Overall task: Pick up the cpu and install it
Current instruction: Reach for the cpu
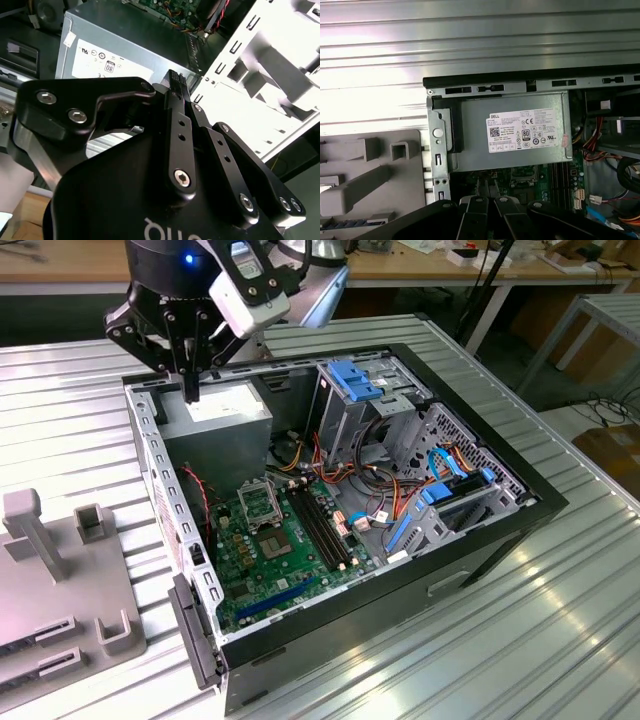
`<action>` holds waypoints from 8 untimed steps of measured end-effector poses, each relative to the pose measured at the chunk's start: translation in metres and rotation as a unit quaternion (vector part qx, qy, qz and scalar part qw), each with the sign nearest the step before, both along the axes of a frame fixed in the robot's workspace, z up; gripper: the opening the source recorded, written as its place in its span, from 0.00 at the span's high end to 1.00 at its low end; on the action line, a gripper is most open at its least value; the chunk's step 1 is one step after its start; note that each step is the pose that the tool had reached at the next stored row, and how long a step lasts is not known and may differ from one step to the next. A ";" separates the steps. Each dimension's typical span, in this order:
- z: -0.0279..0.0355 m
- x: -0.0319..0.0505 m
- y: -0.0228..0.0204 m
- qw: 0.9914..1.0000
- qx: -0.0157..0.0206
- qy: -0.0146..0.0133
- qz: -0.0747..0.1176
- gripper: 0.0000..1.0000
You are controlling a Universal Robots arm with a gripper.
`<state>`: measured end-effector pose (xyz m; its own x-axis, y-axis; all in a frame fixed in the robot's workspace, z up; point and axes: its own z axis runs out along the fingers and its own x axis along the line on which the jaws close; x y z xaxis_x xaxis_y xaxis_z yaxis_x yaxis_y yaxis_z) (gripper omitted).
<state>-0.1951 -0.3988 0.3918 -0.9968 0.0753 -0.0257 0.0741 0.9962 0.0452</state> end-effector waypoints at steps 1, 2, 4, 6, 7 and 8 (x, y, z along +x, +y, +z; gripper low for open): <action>-0.0001 -0.0018 0.0000 1.000 0.000 0.000 0.000 0.89; -0.0002 -0.0032 0.0000 1.000 0.000 0.000 0.000 0.89; -0.0003 -0.0053 0.0000 1.000 0.000 0.000 0.000 0.89; -0.0004 -0.0072 0.0000 1.000 0.000 0.000 0.000 0.89; -0.0005 -0.0086 0.0000 1.000 0.000 0.000 0.000 0.89; -0.0005 -0.0095 0.0000 1.000 0.000 0.000 0.000 0.89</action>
